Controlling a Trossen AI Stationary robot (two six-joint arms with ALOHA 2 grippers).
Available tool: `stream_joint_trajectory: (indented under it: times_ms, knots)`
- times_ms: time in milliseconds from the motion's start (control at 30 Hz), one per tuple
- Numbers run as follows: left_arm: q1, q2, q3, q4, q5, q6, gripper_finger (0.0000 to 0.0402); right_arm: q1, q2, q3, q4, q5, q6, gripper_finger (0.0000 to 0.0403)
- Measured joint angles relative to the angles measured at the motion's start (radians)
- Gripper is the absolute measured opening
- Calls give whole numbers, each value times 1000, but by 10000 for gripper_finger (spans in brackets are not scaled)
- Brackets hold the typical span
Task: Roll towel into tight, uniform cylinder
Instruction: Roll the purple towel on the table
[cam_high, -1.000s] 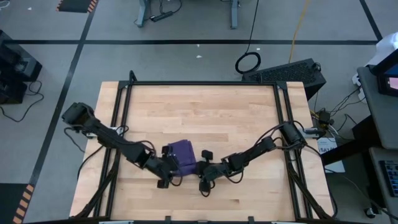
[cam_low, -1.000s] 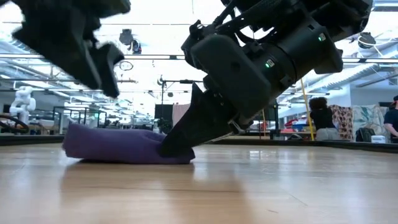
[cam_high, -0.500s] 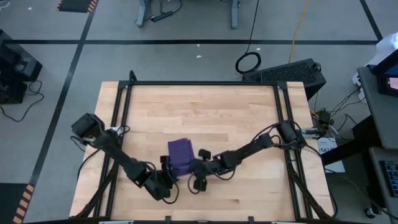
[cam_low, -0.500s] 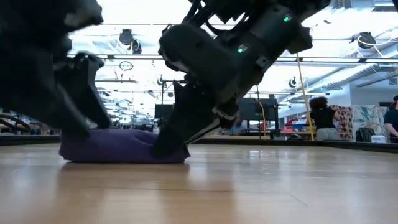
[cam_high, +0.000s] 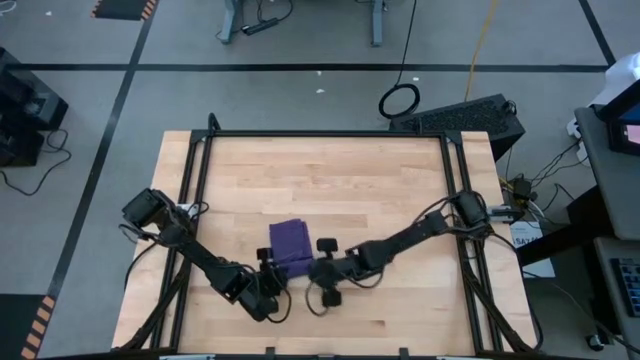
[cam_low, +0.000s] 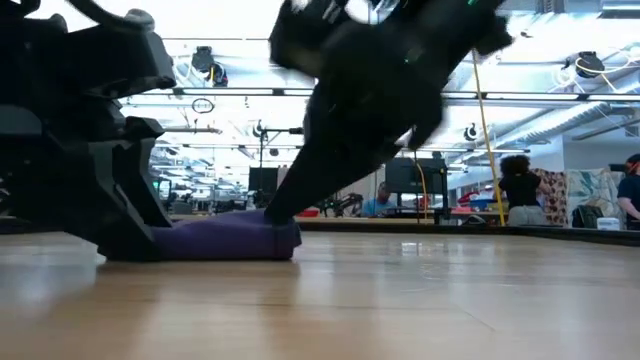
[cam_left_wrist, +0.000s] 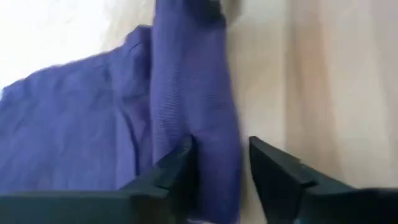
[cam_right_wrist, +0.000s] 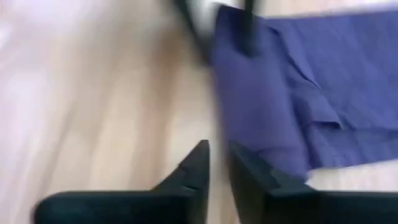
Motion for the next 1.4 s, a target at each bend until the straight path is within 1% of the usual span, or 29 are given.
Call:
stream_joint_trajectory:
  times_ms: [100,233,300,400,467,633,733,800,933,1100,1233,1333,1400]
  knots:
    - [0,0,-1,-34,-11,-13,95,37,-35,0,-43,57,-169,81]
    - [0,-2,-3,-46,-7,-16,24,75,-38,0,-47,209,-317,149]
    - [-3,-22,-4,-46,2,-16,18,82,-31,2,-18,244,-362,181]
    - [-5,-65,-9,-29,46,-13,28,85,-16,2,-6,221,-397,216]
    - [-8,-104,-10,-15,104,-14,35,88,-5,2,12,194,-396,228]
    - [-10,-155,-8,9,235,-7,33,113,-2,2,52,172,-357,226]
    - [-20,-156,-8,5,287,11,30,142,-2,2,151,137,-330,221]
    - [-21,-156,-8,5,306,14,30,156,5,3,209,135,-300,221]
    - [-19,-156,-8,13,312,12,30,158,44,3,253,153,-256,230]
    - [-20,-156,-8,21,312,11,30,149,100,3,278,218,-259,237]
    - [-20,-157,-8,20,300,10,29,138,128,3,304,219,-285,237]
    - [-20,-157,-8,22,290,10,29,127,130,3,303,217,-268,223]
    - [-20,-157,-8,24,284,15,29,114,130,3,294,218,-228,201]
